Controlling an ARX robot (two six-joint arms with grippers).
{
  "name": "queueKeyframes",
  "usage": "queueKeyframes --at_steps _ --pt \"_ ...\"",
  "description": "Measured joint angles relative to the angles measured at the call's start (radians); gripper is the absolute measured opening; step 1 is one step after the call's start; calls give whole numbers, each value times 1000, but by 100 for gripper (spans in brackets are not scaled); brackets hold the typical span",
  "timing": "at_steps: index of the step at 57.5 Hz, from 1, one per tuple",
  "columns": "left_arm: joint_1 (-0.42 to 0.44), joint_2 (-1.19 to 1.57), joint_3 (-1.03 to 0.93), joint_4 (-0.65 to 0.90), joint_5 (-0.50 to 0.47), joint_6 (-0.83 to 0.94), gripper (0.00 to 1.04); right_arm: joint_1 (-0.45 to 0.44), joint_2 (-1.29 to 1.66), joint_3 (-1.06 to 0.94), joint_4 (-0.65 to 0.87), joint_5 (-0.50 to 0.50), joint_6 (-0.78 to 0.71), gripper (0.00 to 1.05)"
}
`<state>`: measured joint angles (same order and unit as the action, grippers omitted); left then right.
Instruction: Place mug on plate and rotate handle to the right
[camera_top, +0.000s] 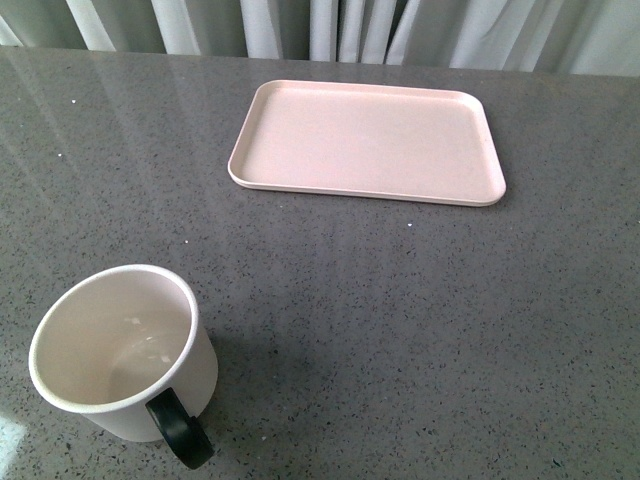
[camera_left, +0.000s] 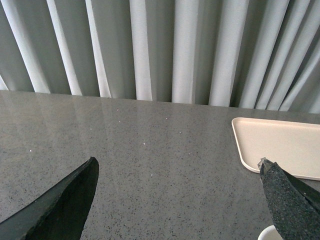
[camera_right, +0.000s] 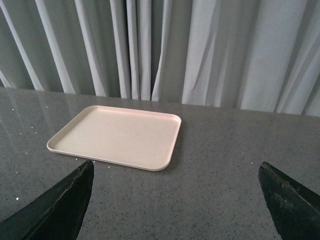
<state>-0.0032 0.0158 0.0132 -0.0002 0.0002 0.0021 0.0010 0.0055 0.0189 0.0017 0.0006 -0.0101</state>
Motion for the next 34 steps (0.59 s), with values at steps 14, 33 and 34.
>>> queueKeyframes --at_steps 14,33,34 --pt "0 0 0 0 0 0 96 0 0 0 0 0 0 96" --pt "-101 420 249 -310 -87 -29 96 0 0 0 0 -1 0 96" --pt "-101 459 271 -303 -80 -23 96 0 -1 0 0 0 0 96"
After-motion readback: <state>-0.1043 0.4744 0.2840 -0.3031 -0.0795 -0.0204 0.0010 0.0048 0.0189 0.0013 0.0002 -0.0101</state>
